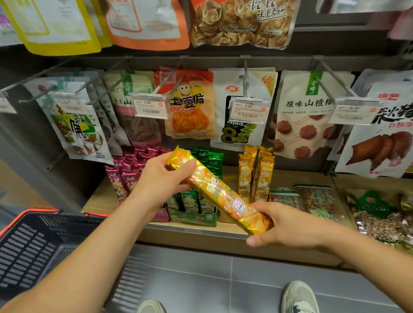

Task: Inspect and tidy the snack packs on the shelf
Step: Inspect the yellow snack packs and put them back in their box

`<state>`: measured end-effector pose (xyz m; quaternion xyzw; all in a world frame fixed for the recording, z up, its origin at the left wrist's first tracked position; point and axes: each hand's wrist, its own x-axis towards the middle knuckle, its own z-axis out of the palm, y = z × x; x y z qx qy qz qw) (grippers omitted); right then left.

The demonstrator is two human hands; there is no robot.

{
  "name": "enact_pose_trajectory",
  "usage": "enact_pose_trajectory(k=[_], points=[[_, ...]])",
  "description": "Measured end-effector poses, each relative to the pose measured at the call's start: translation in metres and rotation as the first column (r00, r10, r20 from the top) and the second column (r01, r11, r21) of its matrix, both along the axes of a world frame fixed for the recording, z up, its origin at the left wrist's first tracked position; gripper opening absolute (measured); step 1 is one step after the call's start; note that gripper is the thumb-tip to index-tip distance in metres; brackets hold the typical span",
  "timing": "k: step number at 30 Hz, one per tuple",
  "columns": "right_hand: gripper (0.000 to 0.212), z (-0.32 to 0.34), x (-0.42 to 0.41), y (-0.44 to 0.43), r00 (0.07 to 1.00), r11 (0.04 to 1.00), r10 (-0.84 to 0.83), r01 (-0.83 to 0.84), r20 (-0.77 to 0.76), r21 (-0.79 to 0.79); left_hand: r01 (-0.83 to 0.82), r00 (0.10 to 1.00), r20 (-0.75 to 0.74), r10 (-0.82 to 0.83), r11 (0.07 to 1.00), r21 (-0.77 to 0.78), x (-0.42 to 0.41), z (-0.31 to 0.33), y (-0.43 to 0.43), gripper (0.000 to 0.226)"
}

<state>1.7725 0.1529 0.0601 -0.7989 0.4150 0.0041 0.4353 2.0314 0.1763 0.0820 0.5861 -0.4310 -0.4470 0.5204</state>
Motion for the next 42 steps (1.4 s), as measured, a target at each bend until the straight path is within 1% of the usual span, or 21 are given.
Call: enact_pose_trajectory(k=[2,4,5,7,10,12,14,15,16,17,19,20,21,22,25,27,30,33,37,39,42], points=[[0.046,-0.003,-0.012,0.001,1.000,0.997,-0.015,0.013,0.023,0.082,0.083,0.972,0.221,-0.076,0.996,-0.022,-0.004,0.002,0.007,0.012],[0.045,-0.004,-0.027,0.002,0.998,0.995,-0.064,0.062,0.029,0.074,0.131,0.906,0.408,-0.114,0.991,-0.014,-0.010,0.006,0.012,0.014],[0.043,-0.005,-0.034,0.002,0.995,0.994,-0.092,0.090,0.029,0.060,0.143,0.877,0.466,-0.120,0.990,-0.015,-0.014,0.007,0.014,0.016],[0.032,-0.008,-0.048,0.000,0.980,0.982,-0.182,0.178,0.075,0.065,0.157,0.854,0.507,-0.114,0.987,-0.044,-0.024,0.010,0.017,0.023],[0.027,-0.013,-0.066,-0.007,0.937,0.949,-0.309,0.292,0.163,0.122,0.200,0.875,0.465,-0.134,0.975,-0.097,-0.041,0.015,0.013,0.027],[0.024,-0.015,-0.079,-0.015,0.915,0.922,-0.357,0.313,0.187,0.228,0.250,0.880,0.435,-0.190,0.965,-0.084,-0.052,0.017,0.006,0.027],[0.018,-0.014,-0.090,-0.022,0.901,0.881,-0.385,0.293,0.200,0.372,0.287,0.853,0.466,-0.234,0.957,-0.045,-0.060,0.018,-0.003,0.025],[0.016,-0.013,-0.094,-0.024,0.896,0.867,-0.391,0.282,0.211,0.411,0.290,0.834,0.498,-0.238,0.957,-0.029,-0.063,0.017,-0.007,0.025],[0.015,-0.012,-0.096,-0.026,0.893,0.870,-0.392,0.281,0.220,0.405,0.286,0.815,0.532,-0.229,0.958,-0.025,-0.066,0.016,-0.010,0.024],[0.014,-0.011,-0.095,-0.028,0.900,0.892,-0.378,0.293,0.217,0.343,0.279,0.801,0.560,-0.213,0.960,-0.033,-0.067,0.015,-0.013,0.021],[0.013,-0.010,-0.091,-0.032,0.933,0.944,-0.325,0.309,0.152,0.119,0.270,0.782,0.595,-0.186,0.961,-0.054,-0.066,0.012,-0.021,0.015],[0.016,-0.009,-0.088,-0.034,0.945,0.953,-0.302,0.300,0.128,0.032,0.264,0.780,0.600,-0.178,0.963,-0.057,-0.064,0.011,-0.025,0.011],[0.021,-0.008,-0.086,-0.035,0.947,0.954,-0.295,0.299,0.130,-0.013,0.257,0.789,0.587,-0.179,0.965,-0.051,-0.061,0.011,-0.028,0.007],[0.026,-0.007,-0.084,-0.037,0.942,0.952,-0.298,0.305,0.152,-0.028,0.252,0.810,0.554,-0.190,0.967,-0.036,-0.059,0.011,-0.032,0.006],[0.029,-0.006,-0.076,-0.045,0.937,0.951,-0.288,0.303,0.196,-0.052,0.239,0.876,0.429,-0.222,0.971,0.014,-0.049,0.012,-0.041,0.013],[0.032,-0.005,-0.073,-0.053,0.954,0.957,-0.255,0.272,0.156,-0.102,0.246,0.899,0.370,-0.236,0.969,0.020,-0.045,0.011,-0.044,0.018],[0.046,-0.007,-0.067,-0.064,0.984,0.966,-0.163,0.173,0.065,-0.190,0.271,0.893,0.373,-0.252,0.963,0.002,-0.047,0.003,-0.048,0.019],[0.055,-0.014,-0.048,-0.064,0.988,0.963,-0.091,0.119,0.123,-0.243,0.280,0.888,0.386,-0.249,0.960,-0.025,-0.058,-0.005,-0.052,0.016],[0.047,-0.025,-0.036,-0.071,0.977,0.905,-0.089,0.160,0.193,-0.395,0.241,0.911,0.357,-0.207,0.969,-0.053,-0.058,-0.008,-0.056,0.010],[0.041,-0.028,-0.037,-0.074,0.947,0.906,-0.112,0.221,0.300,-0.362,0.230,0.920,0.335,-0.203,0.972,-0.044,-0.055,-0.010,-0.058,0.013],[0.041,-0.035,-0.036,-0.072,0.885,0.938,-0.183,0.288,0.429,-0.194,0.218,0.925,0.329,-0.192,0.975,-0.043,-0.054,-0.014,-0.061,0.018]])
